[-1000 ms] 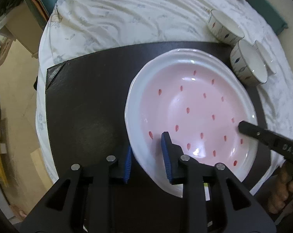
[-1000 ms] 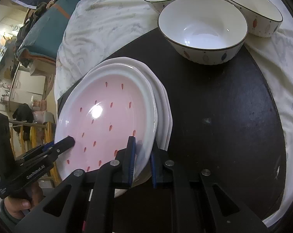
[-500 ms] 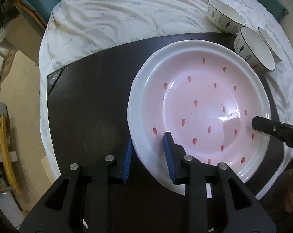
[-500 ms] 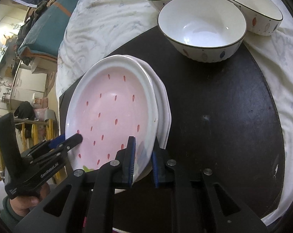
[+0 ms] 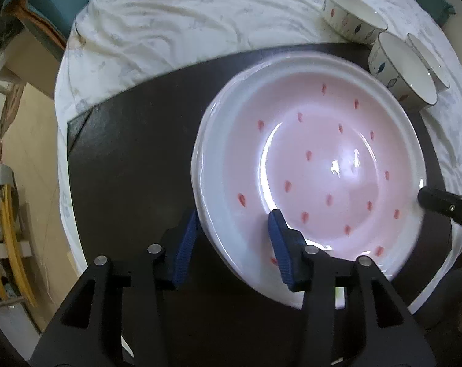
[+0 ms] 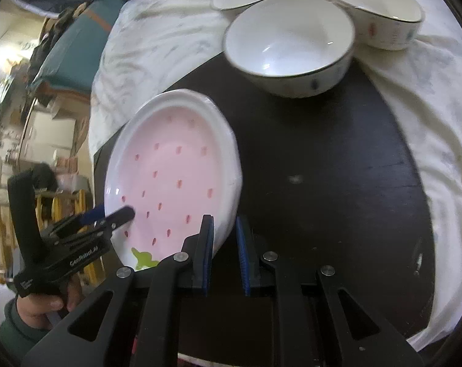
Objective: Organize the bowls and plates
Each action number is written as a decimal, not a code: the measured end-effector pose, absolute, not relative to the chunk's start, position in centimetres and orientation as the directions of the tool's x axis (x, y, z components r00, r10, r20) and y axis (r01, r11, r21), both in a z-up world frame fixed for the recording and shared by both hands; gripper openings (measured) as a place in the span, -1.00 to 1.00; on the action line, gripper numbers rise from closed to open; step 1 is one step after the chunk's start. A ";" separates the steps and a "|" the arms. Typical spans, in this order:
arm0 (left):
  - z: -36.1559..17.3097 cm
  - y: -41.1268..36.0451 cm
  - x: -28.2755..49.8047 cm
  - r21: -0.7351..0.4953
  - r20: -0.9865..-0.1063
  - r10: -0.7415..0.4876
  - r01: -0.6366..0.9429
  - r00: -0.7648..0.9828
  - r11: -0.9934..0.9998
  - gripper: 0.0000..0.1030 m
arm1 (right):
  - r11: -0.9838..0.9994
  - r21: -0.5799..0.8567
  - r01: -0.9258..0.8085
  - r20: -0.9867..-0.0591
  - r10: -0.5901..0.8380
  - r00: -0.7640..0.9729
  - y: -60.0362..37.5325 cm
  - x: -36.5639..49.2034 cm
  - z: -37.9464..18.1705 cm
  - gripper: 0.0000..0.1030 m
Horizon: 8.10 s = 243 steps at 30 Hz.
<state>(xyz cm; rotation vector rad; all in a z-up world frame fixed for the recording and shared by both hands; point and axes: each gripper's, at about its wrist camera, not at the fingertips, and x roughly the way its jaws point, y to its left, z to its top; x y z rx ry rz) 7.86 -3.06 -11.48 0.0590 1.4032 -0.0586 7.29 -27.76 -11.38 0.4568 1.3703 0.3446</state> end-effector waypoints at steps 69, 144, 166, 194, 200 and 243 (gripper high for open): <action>2.3 -12.7 12.1 -0.051 -0.852 -0.082 0.073 0.517 0.996 1.00 | 0.888 0.450 0.094 -0.756 0.322 0.570 -41.6 11.8 -1.5 1.00; -7.4 -20.0 20.2 0.013 -0.970 -0.004 0.067 0.241 0.998 -0.83 | 0.858 0.496 0.136 -0.857 0.457 0.239 -36.4 18.0 -10.3 -0.71; 0.4 -13.0 12.4 -0.061 -0.938 -0.071 0.042 0.340 0.997 -0.80 | 0.863 0.495 -0.104 -0.800 0.499 0.332 -30.8 11.8 -2.0 -0.73; -7.7 -4.1 8.6 -0.203 -0.959 -0.187 -0.056 0.211 0.978 -0.80 | 0.900 0.412 -0.145 -0.890 0.431 0.147 -22.2 9.2 -9.6 -0.73; -9.7 -2.6 8.4 -0.239 -0.964 -0.221 -0.116 0.147 0.964 -0.80 | 0.887 0.437 -0.152 -0.881 0.456 0.130 -21.8 9.5 -9.9 -0.71; -7.0 -2.7 9.0 -0.151 -0.942 -0.115 -0.092 0.314 0.984 0.03 | 0.896 0.422 -0.137 -0.880 0.441 0.176 -22.6 10.2 -8.9 -0.63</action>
